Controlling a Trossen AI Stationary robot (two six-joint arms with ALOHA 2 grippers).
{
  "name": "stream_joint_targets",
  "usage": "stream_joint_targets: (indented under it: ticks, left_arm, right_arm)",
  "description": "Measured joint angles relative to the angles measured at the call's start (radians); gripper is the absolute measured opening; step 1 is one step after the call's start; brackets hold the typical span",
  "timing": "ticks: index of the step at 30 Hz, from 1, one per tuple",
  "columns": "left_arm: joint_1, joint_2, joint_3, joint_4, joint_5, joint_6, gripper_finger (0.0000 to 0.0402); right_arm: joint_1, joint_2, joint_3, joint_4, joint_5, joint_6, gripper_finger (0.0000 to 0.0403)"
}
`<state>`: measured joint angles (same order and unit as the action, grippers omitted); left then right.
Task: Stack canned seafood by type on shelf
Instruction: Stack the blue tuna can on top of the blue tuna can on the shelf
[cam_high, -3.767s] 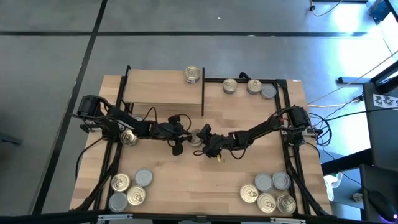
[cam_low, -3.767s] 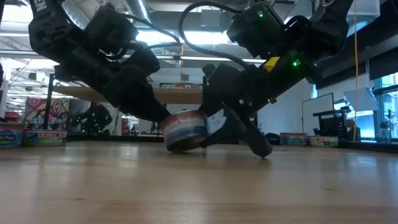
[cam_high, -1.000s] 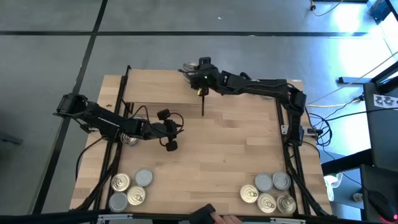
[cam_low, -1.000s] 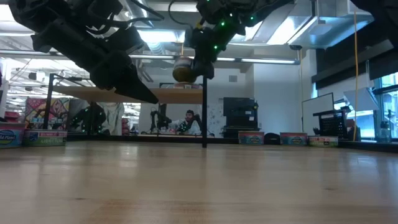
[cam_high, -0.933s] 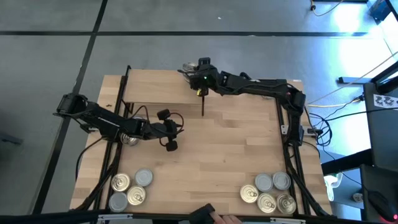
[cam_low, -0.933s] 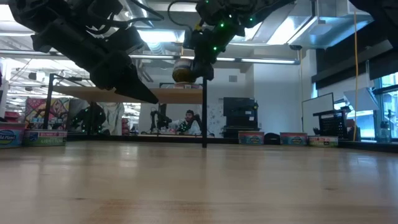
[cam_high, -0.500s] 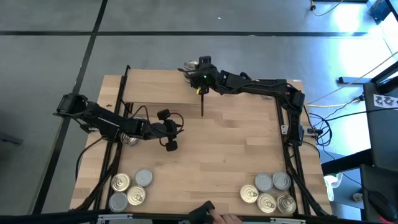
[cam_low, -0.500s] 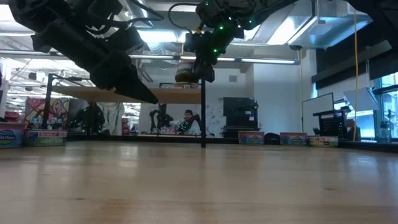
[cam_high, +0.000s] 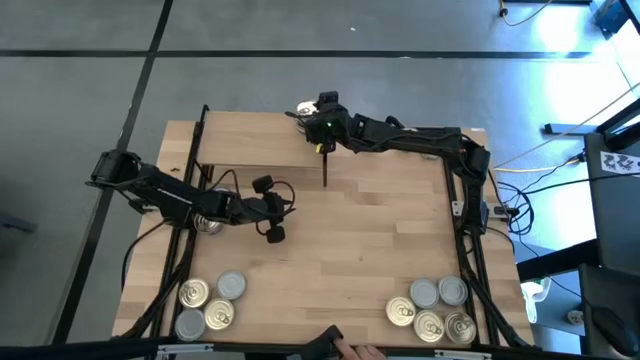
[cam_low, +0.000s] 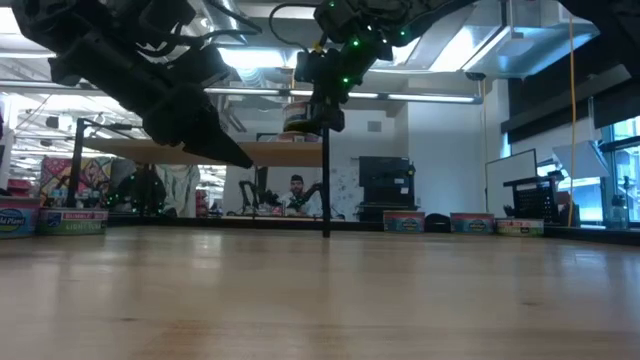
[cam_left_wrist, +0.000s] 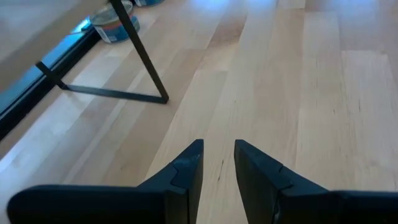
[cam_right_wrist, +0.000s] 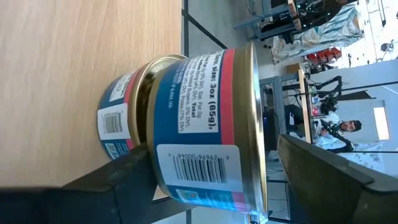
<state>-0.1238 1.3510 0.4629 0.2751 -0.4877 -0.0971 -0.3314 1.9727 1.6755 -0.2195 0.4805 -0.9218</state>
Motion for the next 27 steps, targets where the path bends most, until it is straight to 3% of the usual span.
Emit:
stream_joint_targets:
  ticks: [16, 27]
  left_arm:
    - [0.000, 0.000, -0.020, 0.016, 0.000, -0.004, 0.0088]
    - [0.000, 0.000, -0.020, 0.021, 0.000, -0.004, 0.0088]
  right_arm:
    - [0.018, 0.007, 0.059, -0.096, -0.030, 0.078, 0.0295]
    - [0.011, 0.003, 0.060, -0.019, -0.065, 0.110, 0.0295]
